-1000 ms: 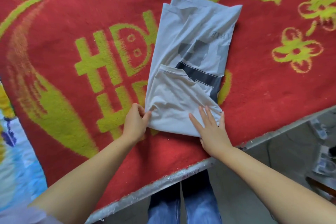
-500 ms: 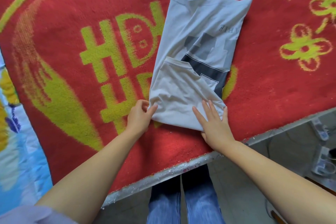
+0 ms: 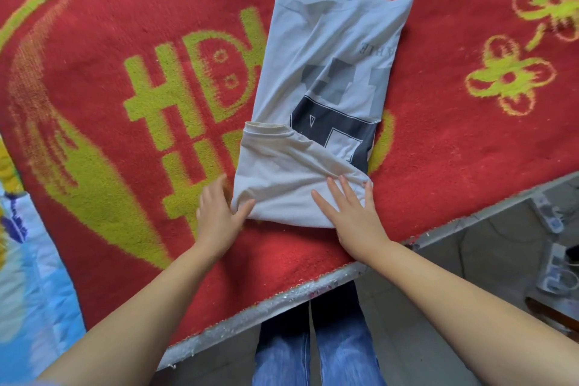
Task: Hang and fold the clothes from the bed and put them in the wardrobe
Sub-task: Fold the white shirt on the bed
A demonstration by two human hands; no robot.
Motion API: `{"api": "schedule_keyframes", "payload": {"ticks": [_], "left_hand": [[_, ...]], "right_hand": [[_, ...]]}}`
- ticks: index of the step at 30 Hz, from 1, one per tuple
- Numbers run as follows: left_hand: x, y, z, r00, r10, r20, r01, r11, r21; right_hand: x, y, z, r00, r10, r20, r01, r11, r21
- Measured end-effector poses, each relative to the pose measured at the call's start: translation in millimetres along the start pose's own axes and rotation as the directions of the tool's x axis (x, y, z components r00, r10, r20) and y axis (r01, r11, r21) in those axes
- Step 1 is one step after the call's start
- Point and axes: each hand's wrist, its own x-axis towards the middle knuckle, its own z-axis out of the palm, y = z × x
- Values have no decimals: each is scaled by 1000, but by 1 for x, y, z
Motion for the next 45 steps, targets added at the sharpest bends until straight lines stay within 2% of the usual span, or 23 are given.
{"api": "schedule_keyframes", "payload": {"ticks": [2,4,6,8,11,13,15,17,18,19,22,24,25,27,29,31,33,36,39,40,42,44,45], "left_hand": [[0,5,0,910,414,25,-404,872,275],[-4,11,4,757,600,258,-645,623,443],[-3,15,8,733,530,426,-679,535,504],[11,22,11,765,476,434,-642,519,563],[31,33,10,745,471,473,-667,509,544],[27,40,7,712,362,602,-694,494,524],[17,49,-7,624,230,747,-701,587,404],[16,65,-31,489,135,862,-590,779,213],[24,72,-41,451,112,885,-501,852,148],[36,78,-52,462,123,878,-419,903,94],[81,87,-72,684,160,711,-73,986,-151],[103,88,-68,803,84,590,165,920,-356],[109,88,-61,821,16,571,277,864,-422],[113,86,-38,822,-102,560,412,786,-460],[105,81,-14,897,-150,415,337,840,-425],[91,78,3,978,-130,163,182,913,-366],[78,78,13,998,-62,-8,56,946,-320],[74,77,22,992,9,-122,-37,972,-230],[83,79,30,990,-78,-120,73,996,-47],[84,79,31,985,-119,-125,119,993,-1],[76,80,27,982,-98,-163,107,993,48],[61,76,23,945,273,-178,-231,947,223],[52,71,23,853,515,-77,-468,823,323]], "right_hand": [[-1,2,0,1000,-5,19,6,1000,-25],[-3,3,-1,1000,-9,13,10,999,-39],[-4,2,-1,1000,-8,30,9,999,-42],[0,1,-4,998,-2,59,5,999,-50],[4,7,-17,991,-19,133,17,1000,14],[0,12,-32,965,-77,250,46,991,124],[-7,21,-50,890,-196,413,52,941,335],[-10,35,-72,780,-322,537,7,862,507],[-8,45,-82,746,-361,560,-36,818,575],[-3,57,-92,749,-365,552,-94,767,635],[16,96,-104,885,-156,439,-311,503,806],[32,111,-98,931,67,358,-363,264,894],[40,112,-92,928,184,324,-357,188,915],[52,103,-78,878,395,269,-352,154,923],[57,84,-66,804,554,216,-360,164,918],[56,66,-54,743,654,145,-356,202,912],[54,54,-43,668,738,95,-386,234,892],[51,51,-33,598,800,42,-383,239,893],[52,55,-31,644,764,36,-363,264,893],[49,55,-30,663,748,4,-354,310,882],[32,50,-33,703,693,-162,-363,545,756],[12,36,-29,811,461,-361,-260,836,483],[5,27,-26,877,298,-376,-178,930,322]]}}
